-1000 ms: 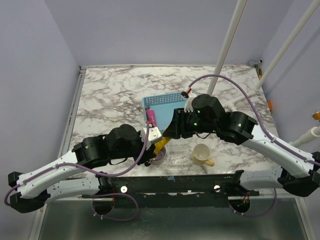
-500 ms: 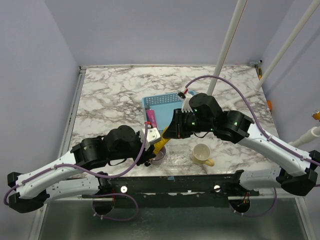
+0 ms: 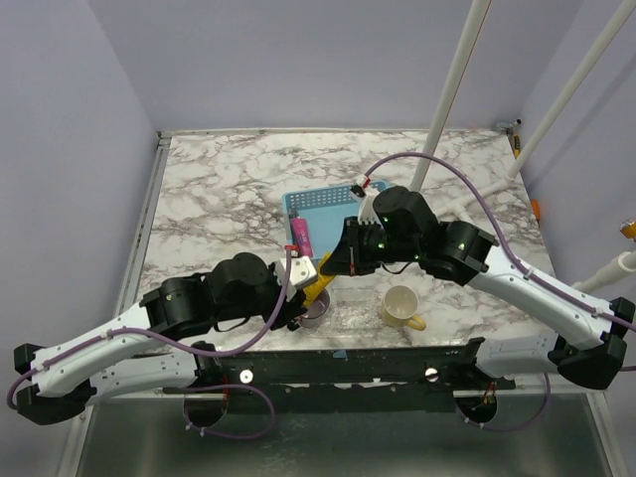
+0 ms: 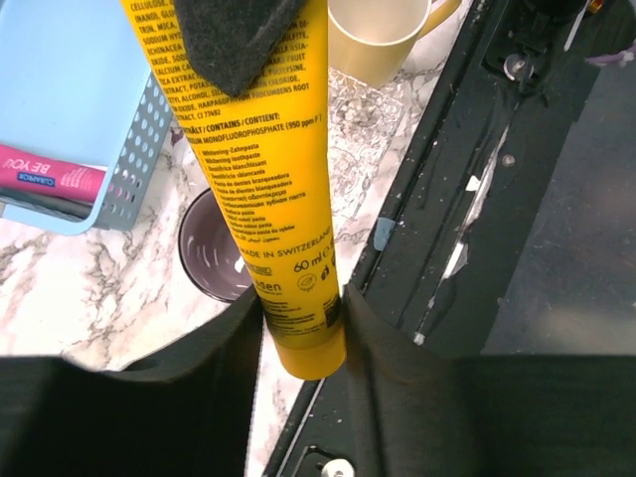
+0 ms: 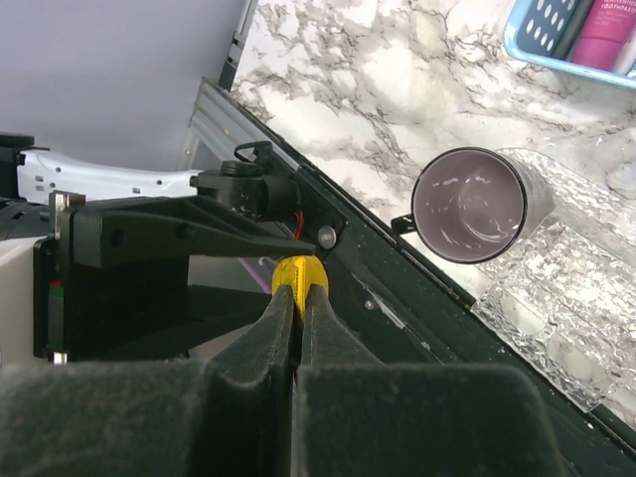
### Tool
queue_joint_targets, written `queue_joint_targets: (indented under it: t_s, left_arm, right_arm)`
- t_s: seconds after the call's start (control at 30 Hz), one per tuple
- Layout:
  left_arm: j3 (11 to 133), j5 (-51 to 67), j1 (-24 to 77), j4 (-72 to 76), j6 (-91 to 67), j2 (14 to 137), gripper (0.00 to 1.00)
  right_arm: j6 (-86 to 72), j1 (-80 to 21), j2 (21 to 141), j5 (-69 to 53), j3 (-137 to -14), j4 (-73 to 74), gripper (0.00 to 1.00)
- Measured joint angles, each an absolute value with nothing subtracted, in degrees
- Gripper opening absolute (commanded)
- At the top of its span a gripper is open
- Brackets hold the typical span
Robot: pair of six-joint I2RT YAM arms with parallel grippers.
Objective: Prepare toiletry sets of a toothbrush and toothpaste on the tray
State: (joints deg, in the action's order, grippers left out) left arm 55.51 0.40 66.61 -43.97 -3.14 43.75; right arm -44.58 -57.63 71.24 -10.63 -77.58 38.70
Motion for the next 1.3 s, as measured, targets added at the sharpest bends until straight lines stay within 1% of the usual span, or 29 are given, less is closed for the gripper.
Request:
queue_joint_targets:
  t_s: [0.2,0.4,0.57,0.73,0.93,1.03,1.2,1.3]
  left_arm:
    - [55.2,-0.7,66.6,-41.5,-3.1,43.6,0.64]
    - [55.0,-1.8,66.6,-39.4,-3.1,42.6,0.73]
    - [54.8,-2.4,66.6,-38.5,-3.2,41.8,0.73]
    - [54.8,-2.9,66.0,-37.9,-3.5,41.6,0.73]
    - [54.8,-3.4,63.5,-37.3,-4.1,42.2,0.73]
    - [54.8,-3.6,61.5,-37.3,-4.6,42.3,0.73]
    - [54.8,-3.9,56.0,-36.4,-6.0,42.3,0.73]
    - [54.8,-4.4,52.6,-35.9,-7.1,42.3,0.73]
  right_arm:
    - [-44.2,-57.6,71.2,-11.0,-76.3,38.6,0.0]
    - [-42.8,-57.6,70.2,-10.9,-75.8,38.7,0.0]
    - [-39.8,-57.6,68.8,-9.1,-75.7,40.3,0.0]
    - [-35.7,-57.6,68.0,-4.7,-75.7,43.2,0.0]
    - [-31.8,-58.3,67.9,3.4,-76.8,48.4,0.0]
    - [-31.1,-61.5,67.9,8.9,-78.1,50.7,0.0]
    - [-31.0,-70.7,69.4,18.9,-80.9,53.6,0.0]
    - [-31.3,-73.7,70.5,24.2,-81.2,54.5,0.0]
